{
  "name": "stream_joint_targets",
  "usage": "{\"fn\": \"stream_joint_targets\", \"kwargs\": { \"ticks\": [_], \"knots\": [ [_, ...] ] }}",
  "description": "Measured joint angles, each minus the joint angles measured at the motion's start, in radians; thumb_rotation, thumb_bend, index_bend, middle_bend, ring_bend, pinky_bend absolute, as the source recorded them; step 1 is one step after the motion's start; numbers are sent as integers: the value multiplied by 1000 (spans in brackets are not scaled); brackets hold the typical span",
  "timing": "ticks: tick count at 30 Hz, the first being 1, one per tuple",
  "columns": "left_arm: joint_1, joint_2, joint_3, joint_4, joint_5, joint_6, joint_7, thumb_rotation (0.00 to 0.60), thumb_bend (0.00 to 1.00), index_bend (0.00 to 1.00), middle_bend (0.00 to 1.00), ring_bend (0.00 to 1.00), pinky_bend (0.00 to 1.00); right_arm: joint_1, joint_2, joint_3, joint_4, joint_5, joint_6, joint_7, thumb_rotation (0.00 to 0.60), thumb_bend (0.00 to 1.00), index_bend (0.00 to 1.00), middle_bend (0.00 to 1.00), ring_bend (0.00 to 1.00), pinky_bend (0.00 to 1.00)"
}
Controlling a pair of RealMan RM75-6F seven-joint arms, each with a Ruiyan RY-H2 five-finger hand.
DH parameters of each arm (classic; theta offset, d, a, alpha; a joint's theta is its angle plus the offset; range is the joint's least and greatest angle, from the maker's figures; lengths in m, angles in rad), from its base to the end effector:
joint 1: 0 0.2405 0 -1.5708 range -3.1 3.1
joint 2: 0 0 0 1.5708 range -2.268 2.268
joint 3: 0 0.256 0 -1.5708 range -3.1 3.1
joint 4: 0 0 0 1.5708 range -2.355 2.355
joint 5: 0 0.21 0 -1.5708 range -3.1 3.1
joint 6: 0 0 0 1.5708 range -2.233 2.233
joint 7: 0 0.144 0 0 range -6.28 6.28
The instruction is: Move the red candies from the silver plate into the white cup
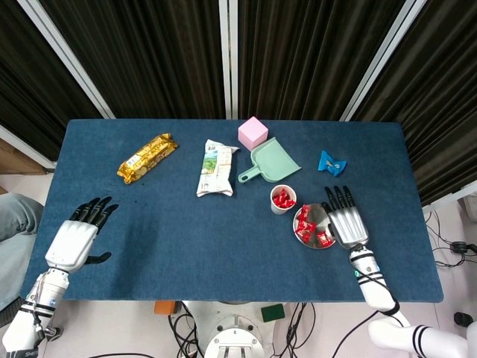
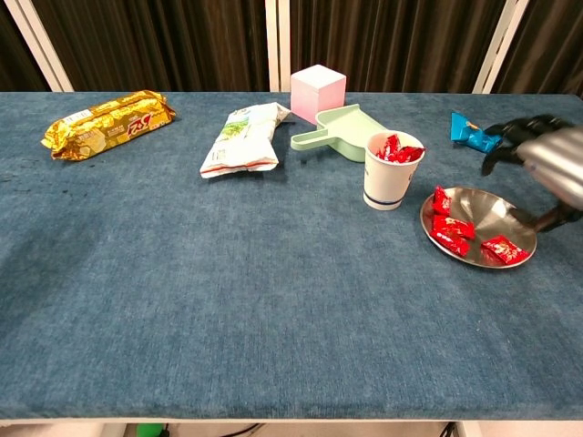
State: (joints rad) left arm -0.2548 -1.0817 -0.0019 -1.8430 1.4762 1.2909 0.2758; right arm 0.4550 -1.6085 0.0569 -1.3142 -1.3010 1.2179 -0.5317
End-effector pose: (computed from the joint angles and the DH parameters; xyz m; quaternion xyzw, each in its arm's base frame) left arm -0.2481 0.2075 0.1199 -0.6990 -0.3684 -0.3396 0.5103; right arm -0.2491 -0.2820 -0.0071 0.7343 -0.2764 0.2855 0.5503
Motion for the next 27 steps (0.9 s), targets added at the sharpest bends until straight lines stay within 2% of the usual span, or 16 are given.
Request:
{"fn": "stream_joint_targets", "kwargs": {
  "ticks": [11,27],
  "knots": [
    [-1,3,-3,4,-6,-2,-10,600,34,119,30,5,147,35,-75,17,66,-16,-53,3,600,361,248,12,0,0],
    [-3,3,-3,5,-6,-5,-11,600,34,120,30,5,147,31,-92,18,82,-17,-62,-15,600,367,407,17,0,0]
  ]
}}
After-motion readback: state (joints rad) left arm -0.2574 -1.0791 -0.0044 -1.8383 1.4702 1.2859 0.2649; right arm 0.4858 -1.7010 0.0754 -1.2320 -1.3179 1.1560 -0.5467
